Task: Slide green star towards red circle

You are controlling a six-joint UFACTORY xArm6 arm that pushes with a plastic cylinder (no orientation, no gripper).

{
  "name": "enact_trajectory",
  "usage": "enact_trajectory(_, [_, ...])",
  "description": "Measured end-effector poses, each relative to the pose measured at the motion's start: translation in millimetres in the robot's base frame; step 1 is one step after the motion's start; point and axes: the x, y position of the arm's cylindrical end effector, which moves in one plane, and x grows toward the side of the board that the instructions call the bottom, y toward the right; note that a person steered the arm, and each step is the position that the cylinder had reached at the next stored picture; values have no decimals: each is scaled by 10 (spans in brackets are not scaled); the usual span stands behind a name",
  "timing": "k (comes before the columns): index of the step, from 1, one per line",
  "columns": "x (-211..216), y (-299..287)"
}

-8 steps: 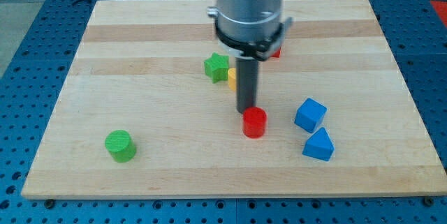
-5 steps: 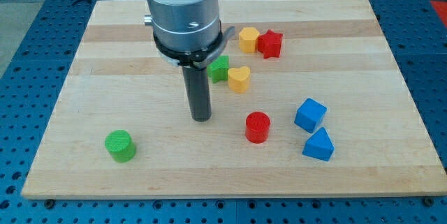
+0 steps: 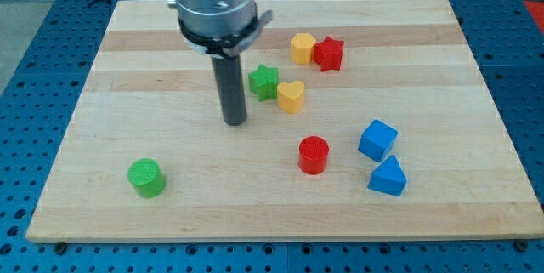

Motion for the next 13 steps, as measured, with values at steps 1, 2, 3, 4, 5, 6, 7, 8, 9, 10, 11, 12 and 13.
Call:
enact_trajectory(1, [-172, -154])
enact_trajectory(2, [-187, -154])
enact_trajectory(3, [-196, -154])
enact_trajectory(4, [-196, -154])
enact_trajectory(5, [-214, -277])
enact_trajectory(6, [-600, -317])
enact_trajectory(7, [-875, 10])
enact_trajectory(8, [-678, 419])
enact_trajectory(9, [-292, 480])
enact_trajectory(10, [-26, 584])
enact_trajectory(11, [-5, 805])
enact_trajectory(12, [-102, 693])
enact_trajectory(13, [-350, 659])
